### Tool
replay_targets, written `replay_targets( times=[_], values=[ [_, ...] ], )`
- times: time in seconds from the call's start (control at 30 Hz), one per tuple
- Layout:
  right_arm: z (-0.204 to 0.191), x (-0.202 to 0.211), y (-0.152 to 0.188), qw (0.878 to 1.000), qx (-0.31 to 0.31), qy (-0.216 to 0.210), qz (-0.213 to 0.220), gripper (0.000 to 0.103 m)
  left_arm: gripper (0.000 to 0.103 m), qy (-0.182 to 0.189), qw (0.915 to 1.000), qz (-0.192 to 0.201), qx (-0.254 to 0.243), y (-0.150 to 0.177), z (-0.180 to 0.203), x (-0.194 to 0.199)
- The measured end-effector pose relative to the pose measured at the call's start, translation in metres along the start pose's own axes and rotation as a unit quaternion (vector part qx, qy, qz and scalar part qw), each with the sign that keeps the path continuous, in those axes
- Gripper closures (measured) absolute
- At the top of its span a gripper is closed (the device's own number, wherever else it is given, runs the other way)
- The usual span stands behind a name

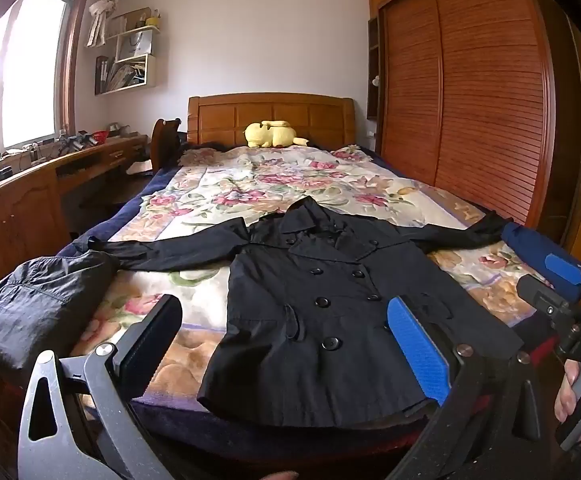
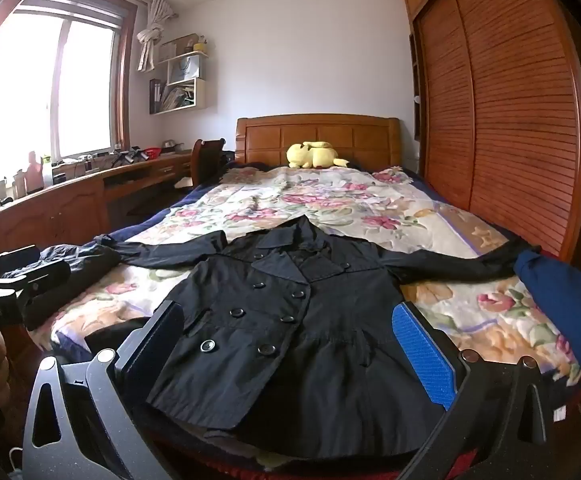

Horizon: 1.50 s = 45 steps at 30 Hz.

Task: Fold large clothes

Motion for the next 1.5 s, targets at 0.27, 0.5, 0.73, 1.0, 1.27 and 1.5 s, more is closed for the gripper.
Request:
replay_targets(
  times=[0.27,0.5,0.73,1.0,1.27,1.5],
  values=[
    [-0.0003,0.0003,0.0003,1.000,-0.002,0.000,0.000,0.000,0.000,0.003,1.0000,-0.004,-0.004,0.0005,0.0038,0.0002],
    [0.0008,0.0000,-0.0002,1.000,-0.002,0.000,0.001,0.000,0.000,0.003,1.0000,-0.007,-0.002,0.0006,-0.0032,0.0009],
    [0.0001,0.0007,0.0007,1.000,-0.002,0.000,0.002,0.000,0.000,0.002,1.0000,-0.006,-0.001,0.0010,-0.0008,0.0007],
    [-0.0014,0.0013,0.0006,1.000,-0.004,-0.001,0.003,0.000,0.000,0.002,1.0000,-0.006,-0.002,0.0000,-0.0005,0.0014],
    [-0.0026,0.0036,0.0009,1.000,-0.003,0.000,0.007,0.000,0.000,0.001,1.0000,-0.001,-0.001,0.0001,-0.0042,0.0049],
    [-0.0019,0.0041,0.0010,1.000,-0.005,-0.001,0.009,0.000,0.000,0.001,1.0000,0.001,-0.002,-0.0017,-0.0037,0.0069]
  ],
)
Point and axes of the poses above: each gripper's, at about its wrist camera, not at the fingertips, and x roughly against the way its jaws point, z to its right, y to its underside, the point moved 2 cm from there along -x, roughly the way its jaws point, and after that the axes turned 2 degrees about -z, right-handed, at the moved point
